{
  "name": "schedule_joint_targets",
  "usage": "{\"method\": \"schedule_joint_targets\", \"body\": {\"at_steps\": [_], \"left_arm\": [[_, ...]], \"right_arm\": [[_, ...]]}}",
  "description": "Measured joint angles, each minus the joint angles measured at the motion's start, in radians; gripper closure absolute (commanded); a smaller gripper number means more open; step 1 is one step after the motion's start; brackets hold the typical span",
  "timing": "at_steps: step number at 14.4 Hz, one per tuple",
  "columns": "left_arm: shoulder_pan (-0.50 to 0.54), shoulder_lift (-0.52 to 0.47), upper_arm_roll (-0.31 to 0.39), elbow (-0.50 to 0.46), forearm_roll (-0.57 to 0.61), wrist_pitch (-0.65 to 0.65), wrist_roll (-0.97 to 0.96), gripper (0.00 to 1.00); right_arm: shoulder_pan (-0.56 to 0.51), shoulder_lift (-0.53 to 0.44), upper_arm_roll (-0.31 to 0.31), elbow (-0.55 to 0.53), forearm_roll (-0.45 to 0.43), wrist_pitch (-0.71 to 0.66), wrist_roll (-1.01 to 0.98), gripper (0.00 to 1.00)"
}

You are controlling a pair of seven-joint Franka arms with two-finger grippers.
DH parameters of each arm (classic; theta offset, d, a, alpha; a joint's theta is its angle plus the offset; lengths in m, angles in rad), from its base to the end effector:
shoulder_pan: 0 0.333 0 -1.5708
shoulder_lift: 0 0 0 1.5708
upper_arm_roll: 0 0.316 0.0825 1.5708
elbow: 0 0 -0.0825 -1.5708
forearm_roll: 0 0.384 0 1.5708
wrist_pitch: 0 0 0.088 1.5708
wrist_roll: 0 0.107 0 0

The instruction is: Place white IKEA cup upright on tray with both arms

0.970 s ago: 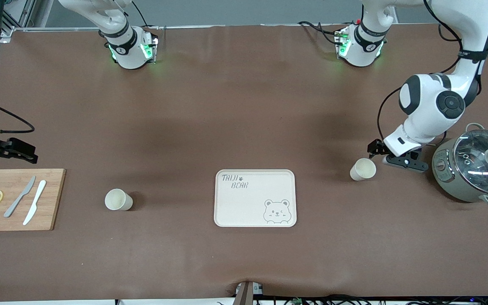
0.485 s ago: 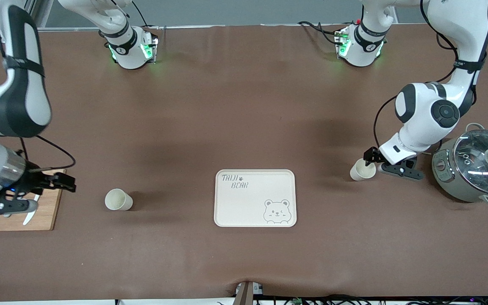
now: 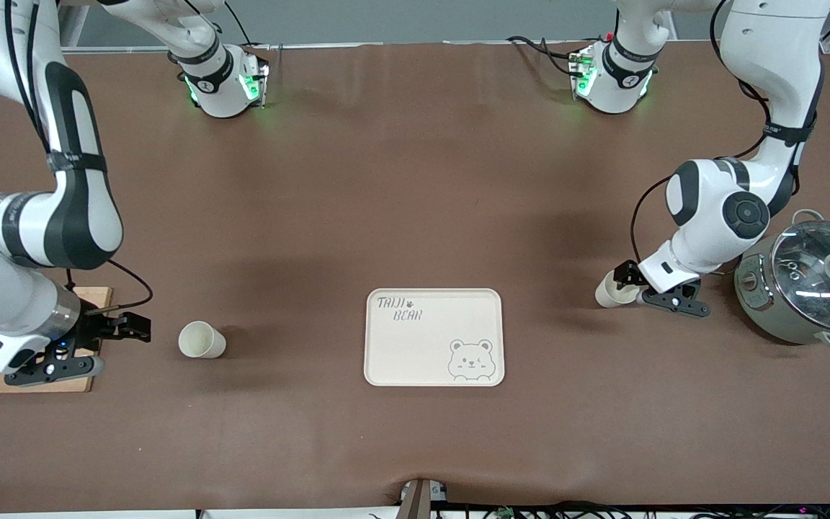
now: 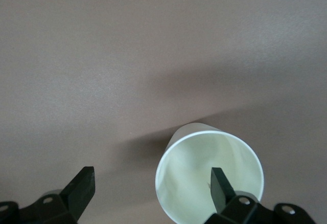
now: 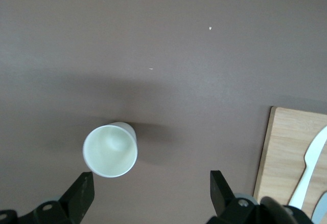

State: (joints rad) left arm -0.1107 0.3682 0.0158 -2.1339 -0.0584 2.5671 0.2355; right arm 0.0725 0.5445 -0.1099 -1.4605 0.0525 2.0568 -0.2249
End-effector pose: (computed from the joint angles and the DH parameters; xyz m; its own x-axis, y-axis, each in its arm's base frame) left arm 0.5783 -0.0542 0.2382 0.9579 -0.2787 0.0694 -0.2803 -0.9598 0.0133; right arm 0.7106 -0.0103 0.3733 0.9821 0.1809 0.0517 0.1800 -0.9834 0.0212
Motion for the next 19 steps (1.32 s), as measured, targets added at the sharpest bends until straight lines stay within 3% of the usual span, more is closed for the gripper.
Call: {"method": "schedule_joint_targets", "body": {"at_steps": [9, 10, 15, 19], "left_arm": [[0.003, 0.045, 0.000, 0.007, 0.000, 0.018, 0.000, 0.00], [0.003, 0.052, 0.000, 0.009, 0.000, 0.026, -0.001, 0.99], [-0.003, 0.067, -0.003, 0.011, -0.021, 0.034, -0.069, 1.00], [-0.005, 0.067, -0.009, 0.013, -0.022, 0.037, -0.081, 1.00]], "right_arm": [[0.015, 0.069, 0.006, -0.048, 0.000, 0.094, -0.077, 0.00], [0.017, 0.069, 0.007, -0.053, 0.000, 0.094, -0.080, 0.00], [0.020, 0.079, 0.007, -0.075, 0.000, 0.109, -0.086, 0.00], [0.032, 0.097, 0.008, -0.130, 0.000, 0.214, -0.088, 0.00]]}}
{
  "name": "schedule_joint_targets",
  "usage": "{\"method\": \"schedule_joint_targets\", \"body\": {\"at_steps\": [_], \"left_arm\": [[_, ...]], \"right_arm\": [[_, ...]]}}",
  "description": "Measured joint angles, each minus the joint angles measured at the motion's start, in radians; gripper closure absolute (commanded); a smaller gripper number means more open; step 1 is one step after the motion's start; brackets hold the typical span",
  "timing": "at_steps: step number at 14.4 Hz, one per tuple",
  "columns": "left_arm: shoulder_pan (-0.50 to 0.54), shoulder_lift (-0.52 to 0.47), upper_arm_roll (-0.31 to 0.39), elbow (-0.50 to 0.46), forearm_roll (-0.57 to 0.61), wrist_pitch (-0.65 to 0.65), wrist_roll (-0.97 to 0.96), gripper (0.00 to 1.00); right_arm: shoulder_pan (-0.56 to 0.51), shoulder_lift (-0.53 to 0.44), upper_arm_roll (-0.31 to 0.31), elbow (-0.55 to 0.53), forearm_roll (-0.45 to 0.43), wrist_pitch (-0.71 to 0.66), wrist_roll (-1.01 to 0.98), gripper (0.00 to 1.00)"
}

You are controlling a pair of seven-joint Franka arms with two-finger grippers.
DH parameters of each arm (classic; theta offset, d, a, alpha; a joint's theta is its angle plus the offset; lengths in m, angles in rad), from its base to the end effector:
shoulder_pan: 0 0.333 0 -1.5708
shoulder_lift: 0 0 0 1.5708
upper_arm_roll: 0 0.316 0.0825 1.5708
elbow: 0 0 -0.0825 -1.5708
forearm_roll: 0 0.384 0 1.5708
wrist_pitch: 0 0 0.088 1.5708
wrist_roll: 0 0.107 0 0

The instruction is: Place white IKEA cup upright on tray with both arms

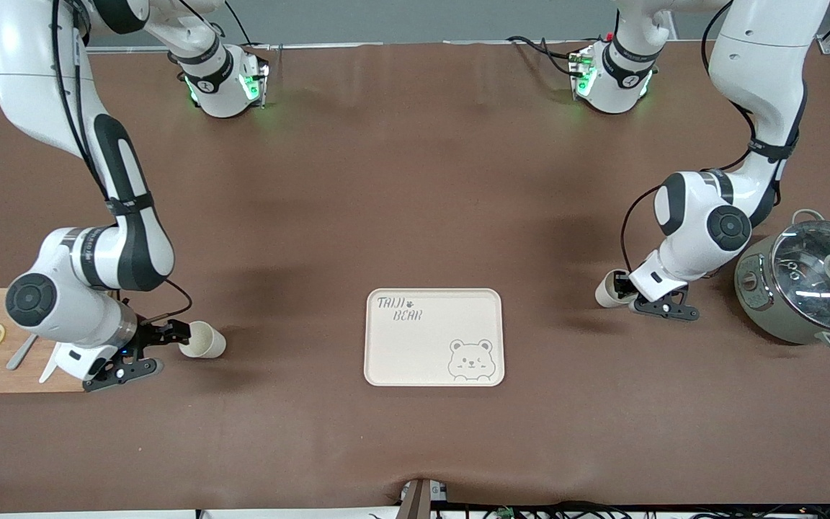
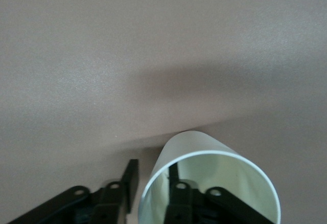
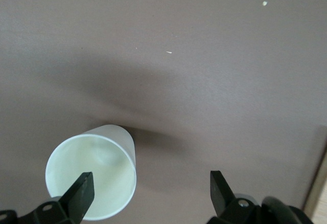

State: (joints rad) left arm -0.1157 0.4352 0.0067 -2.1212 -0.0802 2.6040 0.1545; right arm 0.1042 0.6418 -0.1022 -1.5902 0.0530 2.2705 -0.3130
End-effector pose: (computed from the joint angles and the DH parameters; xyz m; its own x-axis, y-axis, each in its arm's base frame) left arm 0.5786 -0.0616 0.2075 0.9796 -0.1939 0.0521 -0.1958 -0.9801 0.0338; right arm 0.7011 0.0127 0.2643 0.9537 0.2989 0.0343 0.2979 -0.9541 0.0313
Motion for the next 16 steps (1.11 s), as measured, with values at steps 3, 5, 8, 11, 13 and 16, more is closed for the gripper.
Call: {"method": "schedule_joint_targets", "body": {"at_steps": [3, 5, 8, 11, 13, 16], "left_arm": [[0.000, -0.005, -0.016, 0.012, -0.002, 0.003, -0.046, 1.00], [-0.001, -0.007, -0.040, 0.034, -0.002, 0.003, -0.106, 1.00], [-0.004, -0.016, -0.080, 0.087, -0.002, -0.026, -0.210, 1.00], [-0.041, -0.023, -0.094, 0.185, -0.002, -0.142, -0.334, 1.00], [-0.087, -0.023, -0.096, 0.245, -0.002, -0.199, -0.442, 1.00], [-0.158, -0.012, -0.096, 0.285, -0.002, -0.214, -0.576, 1.00]], "right_arm": [[0.007, 0.002, 0.000, -0.016, 0.000, 0.019, 0.000, 0.00], [0.009, 0.004, 0.001, -0.021, 0.000, 0.027, 0.000, 0.00], [0.014, 0.019, 0.002, -0.028, 0.000, 0.050, -0.001, 0.00], [0.017, 0.037, 0.002, -0.030, 0.000, 0.071, -0.001, 0.00], [0.019, 0.046, 0.002, -0.030, 0.000, 0.079, -0.001, 0.00], [0.020, 0.055, 0.002, -0.032, 0.000, 0.088, -0.001, 0.00]]}}
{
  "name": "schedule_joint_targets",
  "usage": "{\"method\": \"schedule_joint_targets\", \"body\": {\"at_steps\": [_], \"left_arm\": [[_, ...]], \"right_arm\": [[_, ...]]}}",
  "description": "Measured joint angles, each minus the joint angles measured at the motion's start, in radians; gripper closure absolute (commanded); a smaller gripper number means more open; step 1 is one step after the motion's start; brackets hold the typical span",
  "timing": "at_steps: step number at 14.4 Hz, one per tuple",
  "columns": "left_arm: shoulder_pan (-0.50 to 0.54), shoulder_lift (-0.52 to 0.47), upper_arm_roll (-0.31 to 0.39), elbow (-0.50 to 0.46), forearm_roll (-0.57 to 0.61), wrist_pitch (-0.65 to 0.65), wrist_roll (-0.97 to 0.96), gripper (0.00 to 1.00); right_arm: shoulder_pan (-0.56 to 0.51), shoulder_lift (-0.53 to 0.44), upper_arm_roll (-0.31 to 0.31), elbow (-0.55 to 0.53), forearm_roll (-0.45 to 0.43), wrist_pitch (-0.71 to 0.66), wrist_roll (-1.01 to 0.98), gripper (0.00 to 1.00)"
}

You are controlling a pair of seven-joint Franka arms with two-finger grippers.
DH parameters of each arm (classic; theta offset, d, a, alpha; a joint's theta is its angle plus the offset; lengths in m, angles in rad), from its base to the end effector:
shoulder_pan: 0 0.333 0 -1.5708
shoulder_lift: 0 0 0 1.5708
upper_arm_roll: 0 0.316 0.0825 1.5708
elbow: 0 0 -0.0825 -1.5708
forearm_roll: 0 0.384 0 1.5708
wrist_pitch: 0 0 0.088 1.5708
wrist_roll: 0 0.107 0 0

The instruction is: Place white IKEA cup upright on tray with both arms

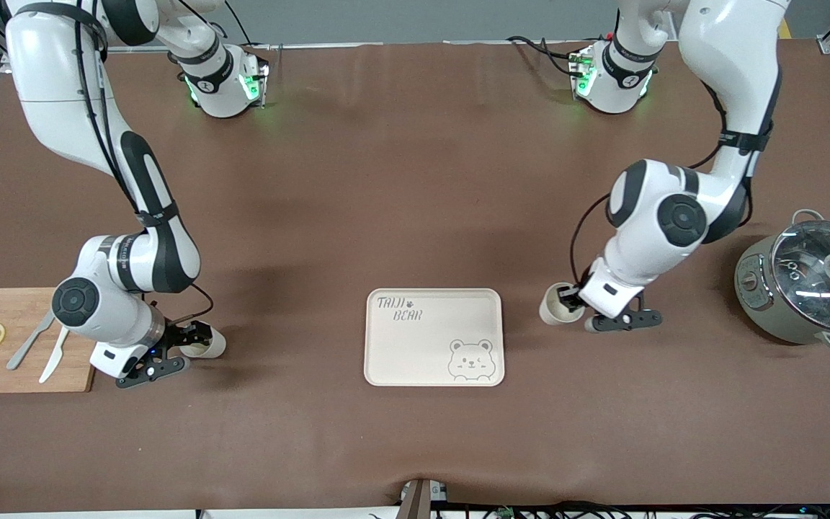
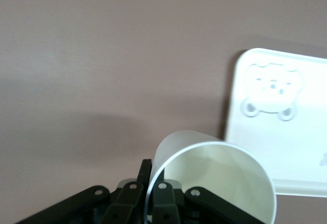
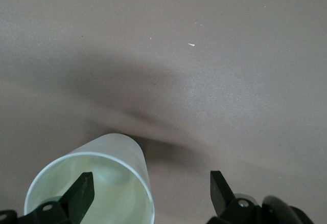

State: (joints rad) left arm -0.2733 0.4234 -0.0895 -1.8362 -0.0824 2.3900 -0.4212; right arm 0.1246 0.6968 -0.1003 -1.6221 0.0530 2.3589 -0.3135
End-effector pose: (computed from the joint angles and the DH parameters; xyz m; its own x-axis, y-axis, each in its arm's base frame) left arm 0.6138 -0.2290 0.3132 0.9887 0.1299 0.0752 0.1182 -0.9826 0.1435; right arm 0.6957 0.0265 0.2202 0.9467 0.3204 0.0341 0.3191 -0.9470 0.0377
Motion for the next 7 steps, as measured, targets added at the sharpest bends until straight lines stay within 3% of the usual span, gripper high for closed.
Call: {"method": "schedule_joint_targets", "body": {"at_steps": [2, 4, 7], "left_arm": [[-0.038, 0.028, 0.000, 0.031, 0.000, 0.000, -0.068, 1.00], [-0.069, 0.064, 0.000, 0.063, 0.000, 0.000, -0.112, 1.00], [-0.116, 0.122, 0.000, 0.106, 0.000, 0.000, -0.162, 1.00]], "right_arm": [[0.000, 0.001, 0.000, 0.000, 0.000, 0.001, 0.000, 0.00], [0.000, 0.001, 0.000, 0.000, 0.000, 0.002, 0.000, 0.26], [0.001, 0.001, 0.000, 0.000, 0.000, 0.002, 0.000, 0.58]]}}
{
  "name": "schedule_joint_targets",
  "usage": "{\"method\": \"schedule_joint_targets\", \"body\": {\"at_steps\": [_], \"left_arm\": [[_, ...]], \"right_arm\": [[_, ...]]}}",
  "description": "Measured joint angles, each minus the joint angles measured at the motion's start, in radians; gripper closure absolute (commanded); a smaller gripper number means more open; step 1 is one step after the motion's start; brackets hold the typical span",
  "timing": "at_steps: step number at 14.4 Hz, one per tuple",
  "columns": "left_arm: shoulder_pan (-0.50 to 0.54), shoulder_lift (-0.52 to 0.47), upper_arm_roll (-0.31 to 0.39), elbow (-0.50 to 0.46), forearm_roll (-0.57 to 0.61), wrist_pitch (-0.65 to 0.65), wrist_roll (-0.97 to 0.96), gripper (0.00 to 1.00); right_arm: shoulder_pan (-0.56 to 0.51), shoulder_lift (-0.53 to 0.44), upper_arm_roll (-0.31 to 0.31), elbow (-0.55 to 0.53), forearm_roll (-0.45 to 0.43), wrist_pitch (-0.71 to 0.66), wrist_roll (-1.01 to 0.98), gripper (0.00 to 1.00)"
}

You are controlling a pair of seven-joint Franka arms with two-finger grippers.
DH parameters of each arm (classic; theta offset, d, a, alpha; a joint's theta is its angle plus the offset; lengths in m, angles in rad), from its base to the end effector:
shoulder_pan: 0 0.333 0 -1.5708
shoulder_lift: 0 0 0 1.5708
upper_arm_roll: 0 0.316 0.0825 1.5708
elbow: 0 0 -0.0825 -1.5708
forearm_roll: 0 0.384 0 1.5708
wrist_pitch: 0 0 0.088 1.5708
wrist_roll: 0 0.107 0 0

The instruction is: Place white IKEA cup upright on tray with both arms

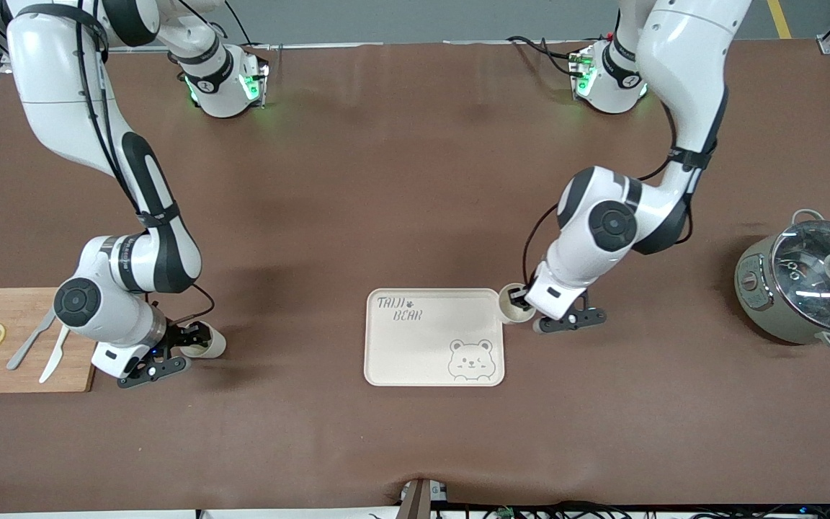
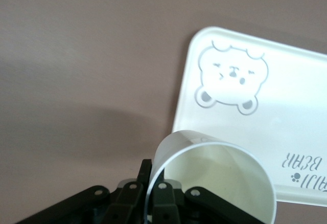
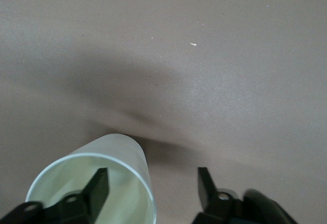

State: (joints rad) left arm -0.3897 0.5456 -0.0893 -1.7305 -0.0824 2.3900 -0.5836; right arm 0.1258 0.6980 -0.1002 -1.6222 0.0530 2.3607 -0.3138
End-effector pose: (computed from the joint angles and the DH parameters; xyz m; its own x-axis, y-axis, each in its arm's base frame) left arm 0.6061 -0.3085 0.2792 0.9834 0.1786 0.0323 0.1718 -0.9734 0.1518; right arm 0.6957 0.0274 0.2195 0.9461 0.3219 0.0345 0.3206 -0.9464 0.0379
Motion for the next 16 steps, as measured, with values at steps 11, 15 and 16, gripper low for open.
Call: {"method": "schedule_joint_targets", "body": {"at_steps": [11, 15, 16], "left_arm": [[-0.069, 0.203, 0.008, 0.203, 0.028, 0.010, -0.124, 1.00], [-0.070, 0.225, 0.008, 0.210, 0.109, 0.030, -0.175, 1.00], [-0.071, 0.229, 0.008, 0.210, 0.124, 0.038, -0.189, 0.42]], "right_arm": [[0.001, -0.006, 0.006, 0.001, 0.006, -0.003, 0.000, 1.00], [0.003, -0.006, 0.018, 0.025, 0.029, -0.023, 0.010, 1.00], [0.006, -0.007, 0.027, 0.053, 0.060, -0.068, 0.030, 1.00]]}}
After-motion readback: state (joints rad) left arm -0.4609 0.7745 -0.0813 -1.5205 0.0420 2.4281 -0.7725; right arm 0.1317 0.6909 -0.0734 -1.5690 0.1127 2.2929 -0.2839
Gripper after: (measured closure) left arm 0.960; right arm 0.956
